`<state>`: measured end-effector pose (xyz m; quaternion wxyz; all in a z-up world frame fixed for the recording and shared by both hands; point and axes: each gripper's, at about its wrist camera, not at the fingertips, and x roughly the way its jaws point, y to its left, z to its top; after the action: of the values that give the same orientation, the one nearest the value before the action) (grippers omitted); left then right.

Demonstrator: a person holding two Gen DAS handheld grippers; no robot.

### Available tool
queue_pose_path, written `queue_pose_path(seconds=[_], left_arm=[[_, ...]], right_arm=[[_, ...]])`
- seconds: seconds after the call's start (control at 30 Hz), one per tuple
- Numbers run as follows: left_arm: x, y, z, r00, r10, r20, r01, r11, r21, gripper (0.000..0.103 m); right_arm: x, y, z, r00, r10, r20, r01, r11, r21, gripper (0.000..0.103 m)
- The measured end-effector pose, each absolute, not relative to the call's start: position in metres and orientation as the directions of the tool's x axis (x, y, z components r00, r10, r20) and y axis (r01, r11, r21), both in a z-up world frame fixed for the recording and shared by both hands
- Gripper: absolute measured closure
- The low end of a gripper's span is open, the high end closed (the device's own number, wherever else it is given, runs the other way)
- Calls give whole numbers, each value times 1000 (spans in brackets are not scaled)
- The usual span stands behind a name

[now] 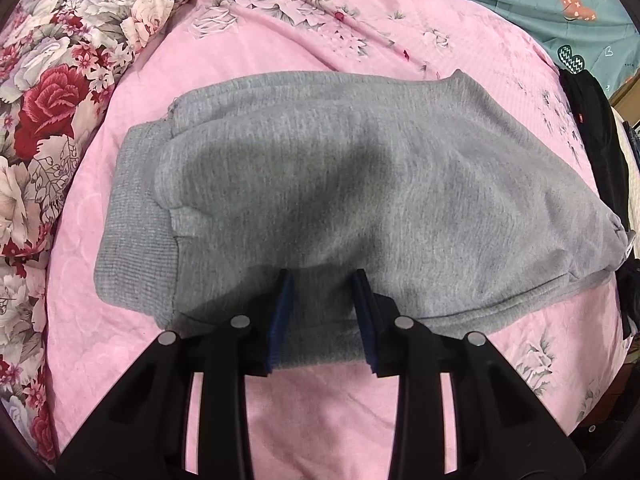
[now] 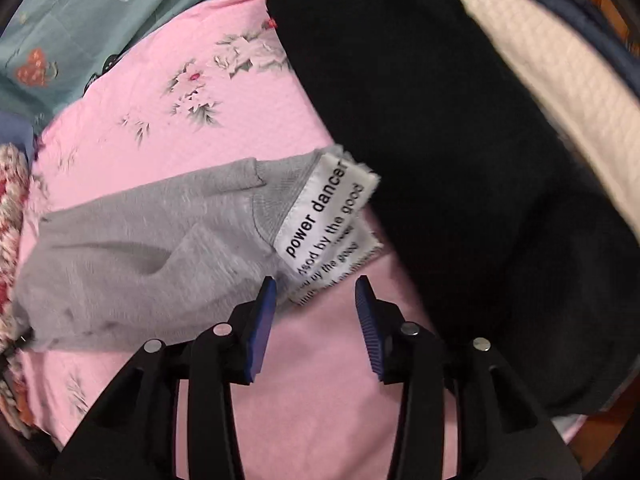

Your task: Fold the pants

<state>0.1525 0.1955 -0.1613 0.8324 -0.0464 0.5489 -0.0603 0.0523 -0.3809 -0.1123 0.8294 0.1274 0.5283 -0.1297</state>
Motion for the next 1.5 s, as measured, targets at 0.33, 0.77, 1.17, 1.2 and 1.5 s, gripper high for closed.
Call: queue_pose_path(seconds=[0.33, 0.77, 1.17, 1.2, 1.5], left_arm=[[155, 195, -163, 396, -141, -907, 49, 990, -133, 69], [157, 201, -163, 384, -195, -903, 62, 981, -185, 68], [157, 207, -165, 370, -239, -898, 91, 971, -221, 68], [157, 207, -165, 370, -235, -899, 90, 972, -217, 68], [134, 195, -132, 425, -209, -881, 92, 978, -188, 60]], right_arm=[[57, -206, -102, 424, 220, -879, -253, 960, 118, 61], [102, -68, -149, 295, 156, -943, -657, 750, -81, 62], [83, -71, -134, 268, 187, -945, -581, 814, -4, 97], [85, -71, -142, 249, 184, -951, -573, 819, 8, 97], [82, -80, -128, 198, 243, -949, -585, 807, 85, 68]])
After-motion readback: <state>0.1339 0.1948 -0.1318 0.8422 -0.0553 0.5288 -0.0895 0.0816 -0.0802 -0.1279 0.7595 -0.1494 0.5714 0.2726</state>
